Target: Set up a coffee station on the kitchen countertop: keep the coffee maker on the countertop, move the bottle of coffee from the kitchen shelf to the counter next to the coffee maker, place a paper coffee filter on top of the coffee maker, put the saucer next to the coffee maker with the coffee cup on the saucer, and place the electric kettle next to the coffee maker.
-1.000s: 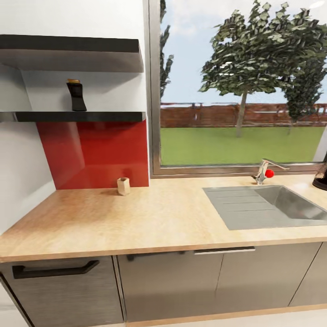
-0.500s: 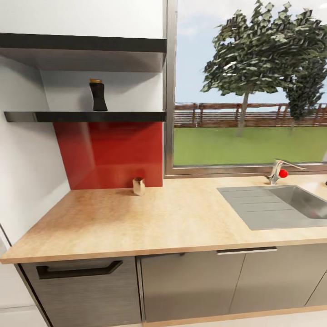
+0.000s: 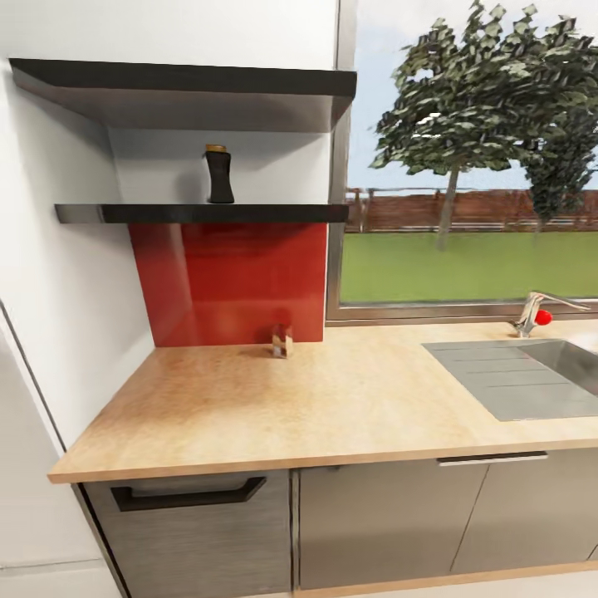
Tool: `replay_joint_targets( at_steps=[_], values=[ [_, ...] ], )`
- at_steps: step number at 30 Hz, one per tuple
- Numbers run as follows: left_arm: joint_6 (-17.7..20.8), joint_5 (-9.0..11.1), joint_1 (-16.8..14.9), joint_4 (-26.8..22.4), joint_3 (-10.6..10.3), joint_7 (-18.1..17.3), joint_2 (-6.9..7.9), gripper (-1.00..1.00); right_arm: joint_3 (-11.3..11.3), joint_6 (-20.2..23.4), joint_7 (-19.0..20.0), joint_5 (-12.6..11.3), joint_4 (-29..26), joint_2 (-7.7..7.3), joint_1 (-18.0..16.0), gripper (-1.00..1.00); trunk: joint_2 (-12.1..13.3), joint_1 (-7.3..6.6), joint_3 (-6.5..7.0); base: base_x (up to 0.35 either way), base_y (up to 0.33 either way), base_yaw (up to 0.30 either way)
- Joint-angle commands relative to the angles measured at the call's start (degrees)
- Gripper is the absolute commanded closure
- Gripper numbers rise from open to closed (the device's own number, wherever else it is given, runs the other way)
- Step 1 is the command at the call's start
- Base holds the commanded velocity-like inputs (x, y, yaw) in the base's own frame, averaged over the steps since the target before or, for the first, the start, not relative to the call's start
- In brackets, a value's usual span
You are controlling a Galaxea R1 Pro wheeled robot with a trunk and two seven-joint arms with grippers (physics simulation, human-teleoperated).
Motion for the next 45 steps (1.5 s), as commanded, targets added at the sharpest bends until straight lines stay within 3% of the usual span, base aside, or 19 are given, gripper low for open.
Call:
replay_joint_targets(
  at_steps=[1,13,17,19,23,24,25,27,28,31,34,39,41,44,45],
  values=[
    [0.1,0.6,0.0,0.0,0.2,-0.6,-0.05,-1.0,0.5,-0.3,-0.1,-0.4,0.2,0.02,-0.1,-1.0,-0.1,0.01,-0.07,0.0,0.344,0.0],
    [0.1,0.7,0.0,-0.1,0.2,-0.6,-0.12,-1.0,0.5,0.6,-0.5,-0.4,0.2,-0.06,-0.1,-1.0,-0.1,0.01,-0.07,0.0,0.338,0.0],
    [0.0,1.2,0.0,-0.5,0.2,-0.6,-0.02,-1.0,0.6,1.3,-2.4,-0.4,0.1,-0.06,-0.1,-1.0,-0.1,0.01,-0.07,0.0,0.089,0.0],
    [0.0,1.4,0.0,-0.7,0.2,-0.6,0.08,-1.0,1.5,2.7,-5.0,0.6,0.0,0.79,-0.1,-1.0,-0.1,0.01,-0.07,0.0,0.018,0.0],
    [0.0,1.5,0.0,-0.7,0.2,-0.6,0.13,-1.0,3.2,7.3,-5.9,4.0,-0.7,2.44,-0.2,-1.0,-0.1,0.01,-0.07,0.0,0.007,0.0],
    [0.0,1.5,0.0,-0.7,0.2,-0.6,0.18,-1.0,3.6,11.5,-5.8,5.2,-4.2,2.79,-0.2,-1.0,-0.1,0.01,-0.07,0.0,0.002,0.0],
    [0.1,1.6,0.0,-0.7,0.3,-0.6,0.26,-1.0,4.0,22.6,-6.0,6.1,-17.2,2.82,-0.3,-1.0,-0.1,0.01,-0.07,0.0,0.0,0.0],
    [0.0,1.5,0.0,-0.7,0.3,-0.6,0.29,-1.0,3.8,34.6,-6.3,6.3,-31.1,2.71,-0.3,-1.0,-0.1,0.01,-0.07,0.0,0.0,0.0],
    [0.0,1.5,0.0,-0.7,0.3,-0.6,0.3,-1.0,3.7,37.6,-6.4,6.3,-34.8,2.7,-0.3,-1.0,-0.1,0.01,-0.07,0.0,0.0,0.0],
    [0.0,1.3,0.0,-0.7,0.3,-0.6,0.46,-1.0,1.1,51.0,-8.3,6.6,-55.2,2.96,-0.4,-1.0,-0.1,0.01,-0.07,0.0,0.0,0.0],
    [0.0,0.8,0.0,-0.7,0.3,-0.6,0.6,-1.0,-0.9,57.4,-12.6,7.1,-69.1,3.06,-0.5,-1.0,-0.1,0.01,-0.07,0.0,0.0,0.0],
    [0.1,0.8,0.0,-0.9,0.3,-0.6,0.87,-1.0,-3.0,64.2,-15.4,7.1,-86.6,3.2,-3.5,-1.0,-0.1,0.01,-0.07,0.0,0.0,0.0],
    [0.1,1.1,0.0,-0.9,0.4,-0.5,1.23,-1.0,-3.4,66.8,-15.8,7.1,-88.8,3.95,-7.1,-1.0,-0.1,0.01,-0.07,0.0,0.0,0.0],
    [0.3,2.1,0.0,-0.8,0.5,-0.5,1.75,-1.0,-4.2,72.5,-15.6,7.1,-90.3,6.38,-17.0,-1.0,-0.1,0.01,-0.07,0.0,0.0,0.0],
    [0.3,2.4,0.0,-0.8,0.5,-0.5,1.8,-1.0,-4.3,73.1,-15.5,7.1,-90.5,6.73,-18.8,-1.0,-0.1,0.01,-0.07,0.0,0.0,0.0]
  ],
)
